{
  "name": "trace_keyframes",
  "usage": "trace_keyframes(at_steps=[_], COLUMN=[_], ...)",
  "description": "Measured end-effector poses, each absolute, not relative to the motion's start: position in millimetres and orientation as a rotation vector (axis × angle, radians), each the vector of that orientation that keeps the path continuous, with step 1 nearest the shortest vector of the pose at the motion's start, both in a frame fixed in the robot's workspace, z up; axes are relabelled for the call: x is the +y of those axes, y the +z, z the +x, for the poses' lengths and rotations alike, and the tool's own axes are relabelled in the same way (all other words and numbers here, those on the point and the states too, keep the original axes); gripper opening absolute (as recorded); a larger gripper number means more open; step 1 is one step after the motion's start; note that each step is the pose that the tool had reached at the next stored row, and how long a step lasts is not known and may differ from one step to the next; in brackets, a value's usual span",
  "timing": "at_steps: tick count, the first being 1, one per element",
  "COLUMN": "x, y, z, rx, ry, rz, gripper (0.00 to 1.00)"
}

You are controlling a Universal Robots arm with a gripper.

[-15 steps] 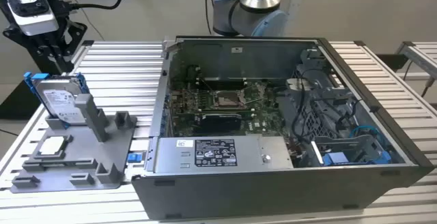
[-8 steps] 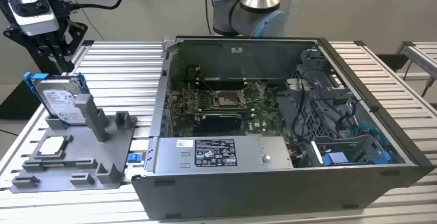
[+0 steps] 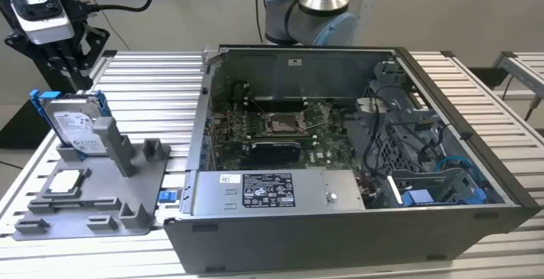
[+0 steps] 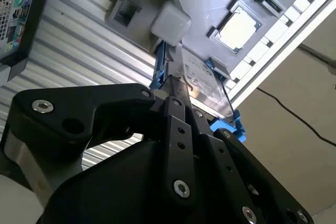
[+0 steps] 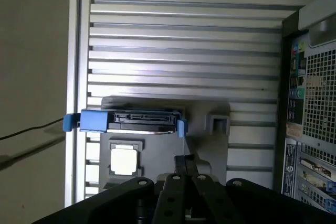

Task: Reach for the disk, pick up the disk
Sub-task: 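Reach for the disk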

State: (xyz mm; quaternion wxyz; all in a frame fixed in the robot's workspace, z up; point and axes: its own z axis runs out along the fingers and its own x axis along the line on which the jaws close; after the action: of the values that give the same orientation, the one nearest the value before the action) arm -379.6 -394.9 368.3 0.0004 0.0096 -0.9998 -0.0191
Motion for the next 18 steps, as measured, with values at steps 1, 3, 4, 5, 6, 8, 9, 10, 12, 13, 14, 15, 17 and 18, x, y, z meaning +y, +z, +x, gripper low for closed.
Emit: trace_keyframes(at_steps=[1, 3, 4, 5, 6, 8, 9, 10, 12, 13, 14, 15, 17, 18], x=[-395, -395, -393, -388, -384, -375, -371, -369, -367, -367, -367, -367, -367, -367], y=[368, 368, 368, 368, 367, 366, 365, 365, 364, 364, 363, 363, 362, 362], z=[-380, -379, -379, -379, -379, -381, -385, -389, -397, -401, -405, -410, -419, -423], rx=[-3.140, -3.140, -3.140, -3.140, -3.140, -3.140, -3.140, -3.140, -3.141, -3.141, -3.141, -3.141, -3.141, -3.141], ry=[-0.060, -0.060, -0.060, -0.060, -0.060, -0.060, -0.060, -0.060, -0.060, -0.060, -0.060, -0.060, -0.060, -0.060], rz=[0.030, 0.030, 0.030, 0.030, 0.030, 0.030, 0.030, 0.030, 0.030, 0.030, 0.030, 0.031, 0.031, 0.031], gripper=[0.00, 0.00, 0.00, 0.00, 0.00, 0.00, 0.00, 0.00, 0.00, 0.00, 0.00, 0.00, 0.00, 0.00])
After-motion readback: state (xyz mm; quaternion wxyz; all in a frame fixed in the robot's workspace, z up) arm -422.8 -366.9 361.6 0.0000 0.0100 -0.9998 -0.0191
